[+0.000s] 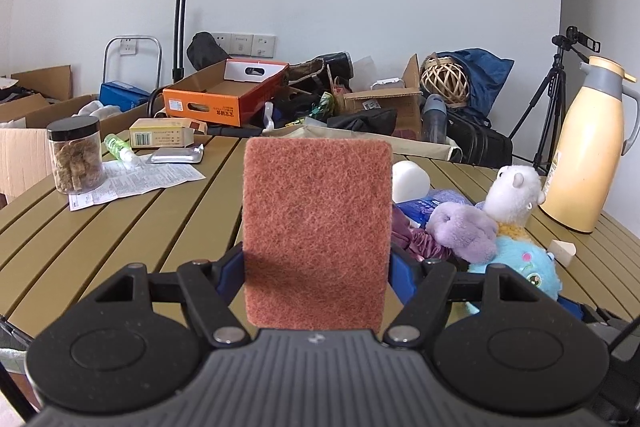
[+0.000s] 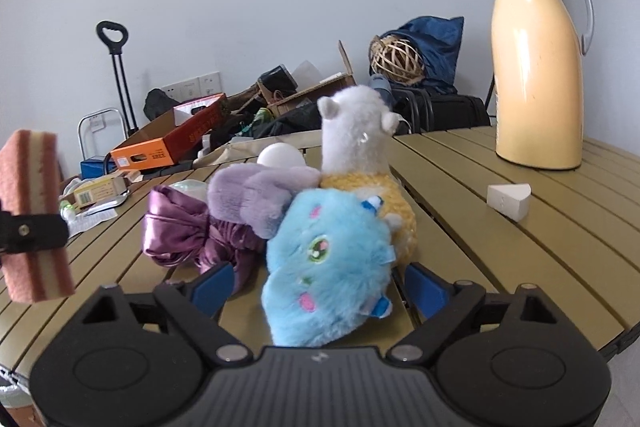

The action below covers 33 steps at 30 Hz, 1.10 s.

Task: Collect trash
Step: 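Close the left gripper on the pink pad while the right gripper grasps the blue plush, then lift the pink pad and blue plush off the table toward the black bin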

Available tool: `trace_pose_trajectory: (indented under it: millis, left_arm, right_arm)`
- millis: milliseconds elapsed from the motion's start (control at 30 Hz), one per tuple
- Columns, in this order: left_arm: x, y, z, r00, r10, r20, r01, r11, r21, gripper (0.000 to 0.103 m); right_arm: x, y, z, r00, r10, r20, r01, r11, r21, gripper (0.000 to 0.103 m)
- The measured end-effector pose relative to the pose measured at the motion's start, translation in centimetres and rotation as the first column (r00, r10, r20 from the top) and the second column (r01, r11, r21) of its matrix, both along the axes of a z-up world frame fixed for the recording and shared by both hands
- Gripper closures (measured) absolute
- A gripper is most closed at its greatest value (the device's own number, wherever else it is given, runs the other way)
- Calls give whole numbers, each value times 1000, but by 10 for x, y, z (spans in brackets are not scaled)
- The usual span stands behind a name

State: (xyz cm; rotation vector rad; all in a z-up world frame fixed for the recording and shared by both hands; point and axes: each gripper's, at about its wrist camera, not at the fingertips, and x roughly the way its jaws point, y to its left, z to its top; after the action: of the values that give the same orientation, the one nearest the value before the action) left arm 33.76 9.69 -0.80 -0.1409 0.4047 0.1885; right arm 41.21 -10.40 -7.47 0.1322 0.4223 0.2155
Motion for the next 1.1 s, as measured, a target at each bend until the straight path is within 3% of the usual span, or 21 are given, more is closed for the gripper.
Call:
trace_pose_trajectory:
  millis: [67, 133, 200, 400, 633, 1100]
  left_arm:
    - [1, 0, -2, 1000, 1, -6, -1, 1000, 9, 31]
    - [1, 1, -4, 1000, 1, -12, -1, 1000, 8, 31]
    - [1, 1, -4, 1000, 4, -12, -4, 1000, 8, 31]
    - [0, 0, -4, 1000, 1, -5, -1, 1000, 11, 31]
    - [1, -1, -5, 1000, -1, -8, 1, 1000, 14, 31]
    - [-3, -2, -3, 1000, -9, 1, 9, 1000, 18, 31]
  right_arm:
    - [2, -2, -2, 1000, 4, -7, -4, 1000, 9, 26]
    - [4, -4, -3, 1000, 11, -18, -10, 1000, 23, 44]
    - [3, -4, -4, 999, 28, -25, -27, 999, 36, 52]
    - [-11, 7, 0, 998, 63, 23, -62, 998, -31, 64]
    - [-17, 6, 2, 997, 75, 33, -74, 997, -22, 69]
    - [-32, -7, 13, 995, 85, 54, -86, 996, 23, 69]
